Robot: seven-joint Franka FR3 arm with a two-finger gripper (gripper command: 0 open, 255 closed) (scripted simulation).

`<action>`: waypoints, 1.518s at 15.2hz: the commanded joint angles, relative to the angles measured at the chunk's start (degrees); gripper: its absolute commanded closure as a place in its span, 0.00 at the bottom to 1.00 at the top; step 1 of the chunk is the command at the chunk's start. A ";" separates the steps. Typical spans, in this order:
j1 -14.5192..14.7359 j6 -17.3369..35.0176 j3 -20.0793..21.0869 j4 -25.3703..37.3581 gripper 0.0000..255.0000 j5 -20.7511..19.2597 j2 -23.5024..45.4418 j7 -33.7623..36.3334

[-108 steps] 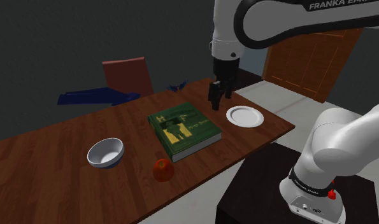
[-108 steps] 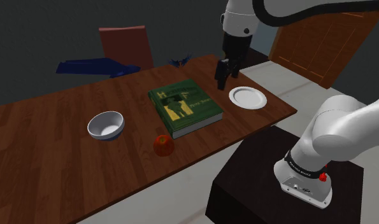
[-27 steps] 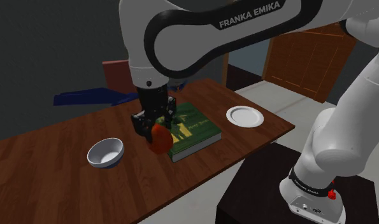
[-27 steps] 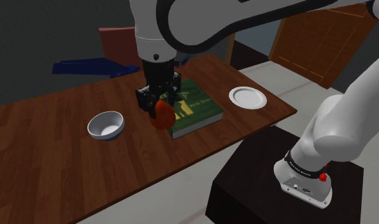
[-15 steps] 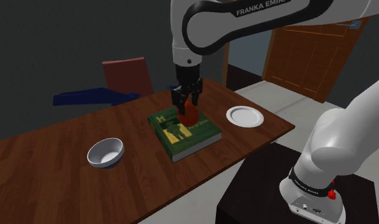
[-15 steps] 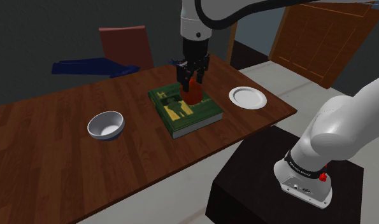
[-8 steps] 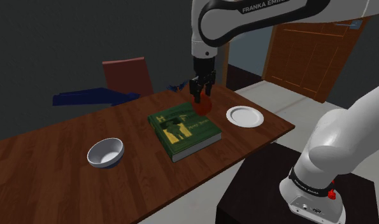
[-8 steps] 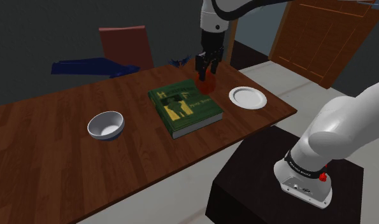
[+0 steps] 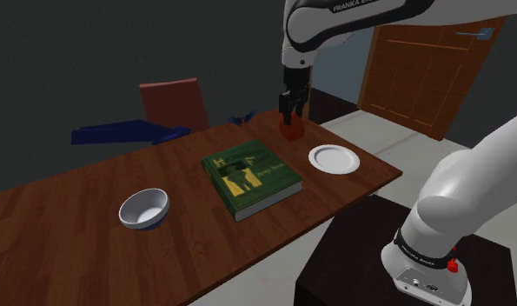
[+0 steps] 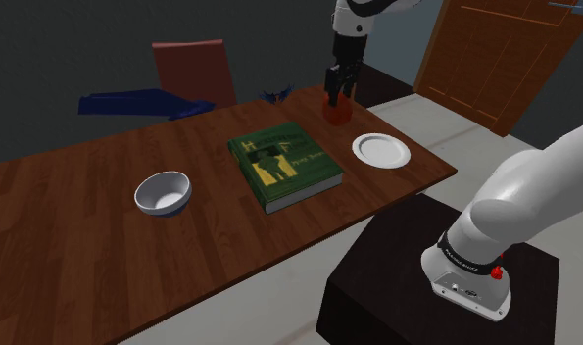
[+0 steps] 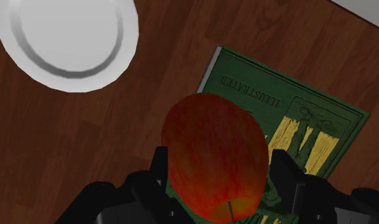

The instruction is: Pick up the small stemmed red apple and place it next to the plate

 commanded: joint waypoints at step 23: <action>-13.01 -4.07 -20.13 25.45 1.00 -1.48 23.47 -32.45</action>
